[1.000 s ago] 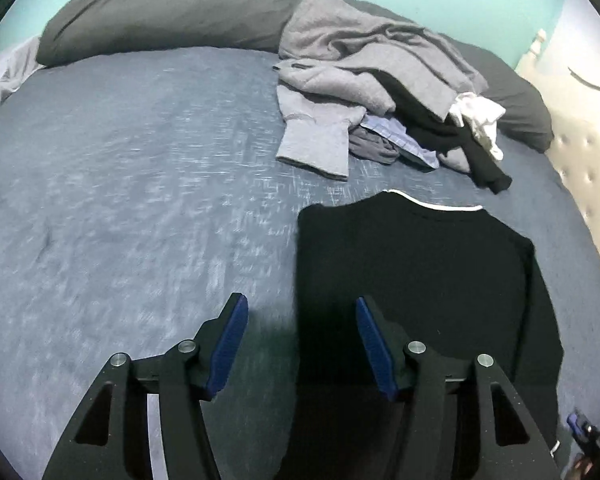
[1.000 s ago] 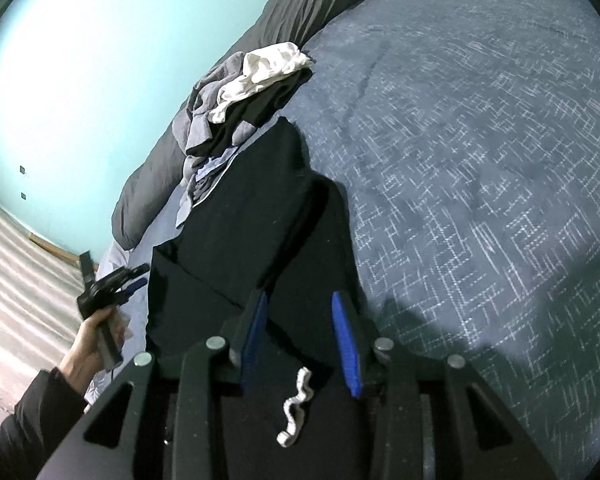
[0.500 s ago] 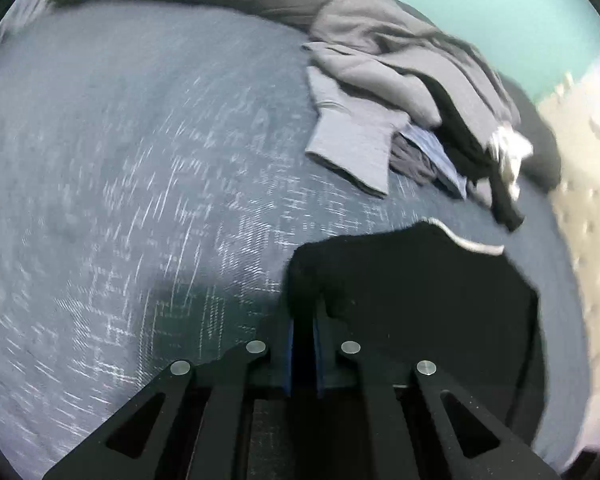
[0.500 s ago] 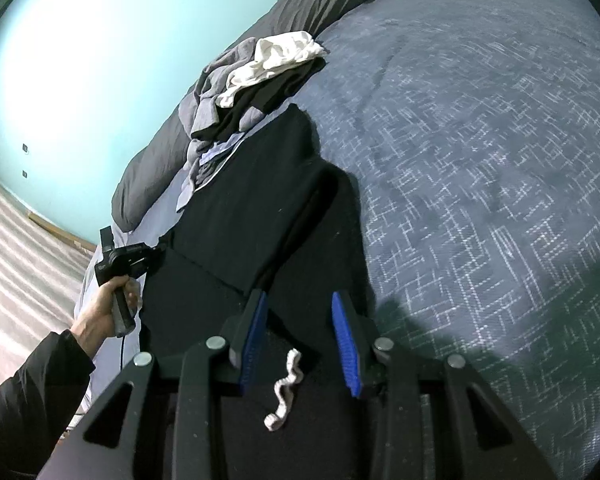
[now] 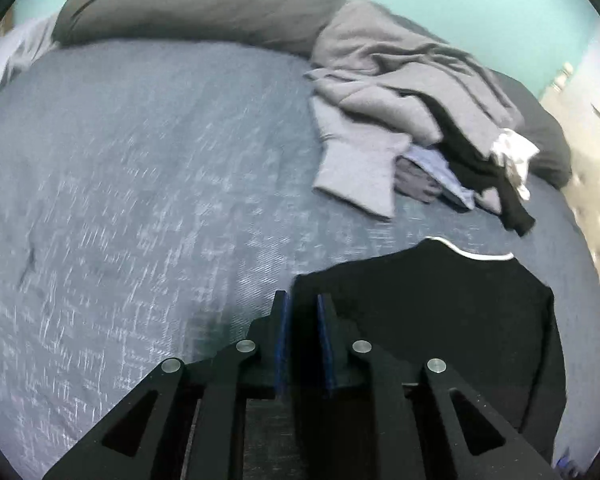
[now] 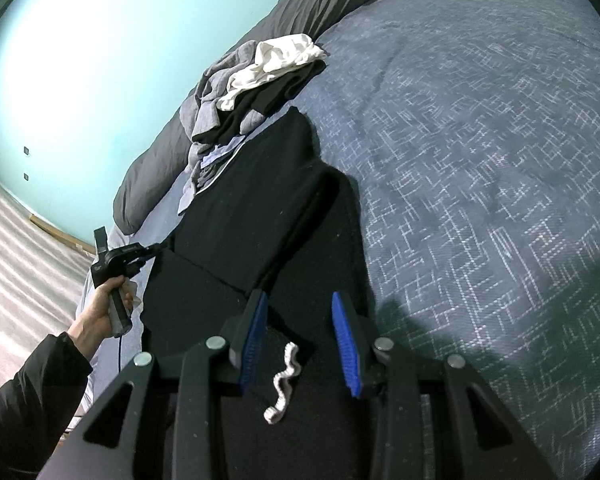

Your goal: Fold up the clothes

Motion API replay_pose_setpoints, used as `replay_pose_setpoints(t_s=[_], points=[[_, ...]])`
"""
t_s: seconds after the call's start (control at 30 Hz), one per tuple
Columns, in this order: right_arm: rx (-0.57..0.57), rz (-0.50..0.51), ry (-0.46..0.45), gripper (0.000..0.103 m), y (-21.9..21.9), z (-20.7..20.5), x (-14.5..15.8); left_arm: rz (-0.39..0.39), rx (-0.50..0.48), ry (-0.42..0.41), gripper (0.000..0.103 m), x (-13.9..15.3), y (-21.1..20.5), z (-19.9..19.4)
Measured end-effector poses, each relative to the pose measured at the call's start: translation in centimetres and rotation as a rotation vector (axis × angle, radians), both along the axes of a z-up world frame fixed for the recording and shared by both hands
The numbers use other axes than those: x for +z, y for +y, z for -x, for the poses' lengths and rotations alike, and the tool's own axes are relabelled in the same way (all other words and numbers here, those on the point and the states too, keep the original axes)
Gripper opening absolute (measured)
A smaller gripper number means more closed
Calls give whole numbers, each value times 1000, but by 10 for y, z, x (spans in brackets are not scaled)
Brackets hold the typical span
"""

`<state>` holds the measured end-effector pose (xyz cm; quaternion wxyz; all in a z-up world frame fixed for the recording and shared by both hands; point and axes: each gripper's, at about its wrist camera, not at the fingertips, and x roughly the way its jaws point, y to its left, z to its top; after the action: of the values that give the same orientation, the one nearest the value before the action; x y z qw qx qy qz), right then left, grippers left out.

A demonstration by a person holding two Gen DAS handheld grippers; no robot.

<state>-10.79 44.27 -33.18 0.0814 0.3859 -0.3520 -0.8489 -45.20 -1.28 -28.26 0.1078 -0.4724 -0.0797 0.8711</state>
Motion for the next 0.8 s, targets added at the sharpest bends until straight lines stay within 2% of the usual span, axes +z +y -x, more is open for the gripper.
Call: replay_pose_setpoints(t_s=[0.13,0.2,0.4,0.5,0.57,0.63,0.7,0.77,0.8], points=[[1,2,-1,34,0,-1,-1,22,10,-52,7,-14,-3,8],[0,1,-1,34,0,-1,-1,9,11,-63,6,-19,-6,9],[2,10,-6,34,0,0,-3,-100,54,-44,5,-17,-20,8],[0,11,-5,34,1,-1,-4,-117,68,-25,8,-13,-22,5],[-2,12,-5,34,1,-2,-3,-167,85,-28,14,-13,-25,5],[-4,11,-5,34,0,-2,-3,-197,77,-51,30,-17,-25,8],[-4,10,-6,34,0,-2,-4,-178,64,-60,30,-21,-21,11],[-2,10,-10,34,0,-2,-5,-196,61,-64,29,-24,-22,12],[-2,10,-12,34,0,-2,-5,-208,60,-66,20,-25,-22,13]])
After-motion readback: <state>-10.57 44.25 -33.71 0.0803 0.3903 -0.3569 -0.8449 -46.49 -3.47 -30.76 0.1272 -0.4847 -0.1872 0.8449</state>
